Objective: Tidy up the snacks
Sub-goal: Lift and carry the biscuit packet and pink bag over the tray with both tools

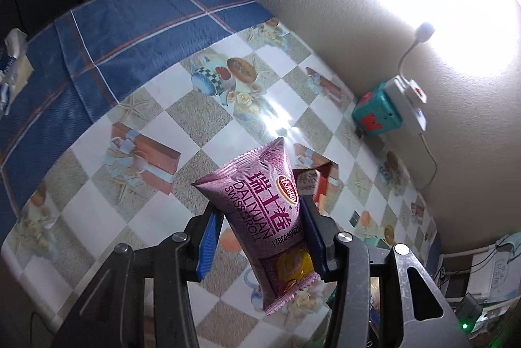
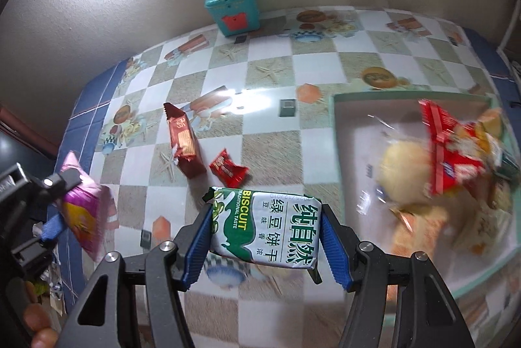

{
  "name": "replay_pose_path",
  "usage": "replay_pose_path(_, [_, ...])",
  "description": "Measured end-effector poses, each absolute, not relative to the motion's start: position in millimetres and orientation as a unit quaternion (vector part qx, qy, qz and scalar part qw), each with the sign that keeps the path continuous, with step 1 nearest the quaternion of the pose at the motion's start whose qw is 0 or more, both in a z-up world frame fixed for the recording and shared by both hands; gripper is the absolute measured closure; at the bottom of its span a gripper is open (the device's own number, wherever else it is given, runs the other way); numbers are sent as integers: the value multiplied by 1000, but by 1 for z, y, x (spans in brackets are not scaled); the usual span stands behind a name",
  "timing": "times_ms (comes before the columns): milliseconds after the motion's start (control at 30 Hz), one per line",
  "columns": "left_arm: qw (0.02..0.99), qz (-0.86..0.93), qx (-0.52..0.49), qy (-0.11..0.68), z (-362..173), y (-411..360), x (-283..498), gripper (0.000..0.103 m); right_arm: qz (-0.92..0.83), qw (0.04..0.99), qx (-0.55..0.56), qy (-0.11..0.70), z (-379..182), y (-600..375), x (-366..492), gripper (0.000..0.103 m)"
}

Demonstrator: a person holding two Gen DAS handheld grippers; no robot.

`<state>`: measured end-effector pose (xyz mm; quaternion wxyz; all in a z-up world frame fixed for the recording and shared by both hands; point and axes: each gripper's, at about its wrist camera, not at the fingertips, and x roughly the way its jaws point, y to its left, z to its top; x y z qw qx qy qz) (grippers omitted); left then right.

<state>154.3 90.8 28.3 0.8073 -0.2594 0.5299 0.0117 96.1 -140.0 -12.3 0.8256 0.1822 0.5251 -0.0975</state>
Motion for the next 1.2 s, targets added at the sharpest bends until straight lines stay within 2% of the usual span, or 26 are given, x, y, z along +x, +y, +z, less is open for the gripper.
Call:
replay_pose_path(400, [815,-13,-252,522,58,50,115,54,-135,828,208,503,15,-177,34,37])
replay_pose_path(800, [846,-60,-169,502,87,-31,95,54,-172,811,266,493,9,-238,7,37])
replay_pose_path(1200, [849,-99,-125,504,91,-95,82,54,-245,776,337,473,-1,-327,-30,37])
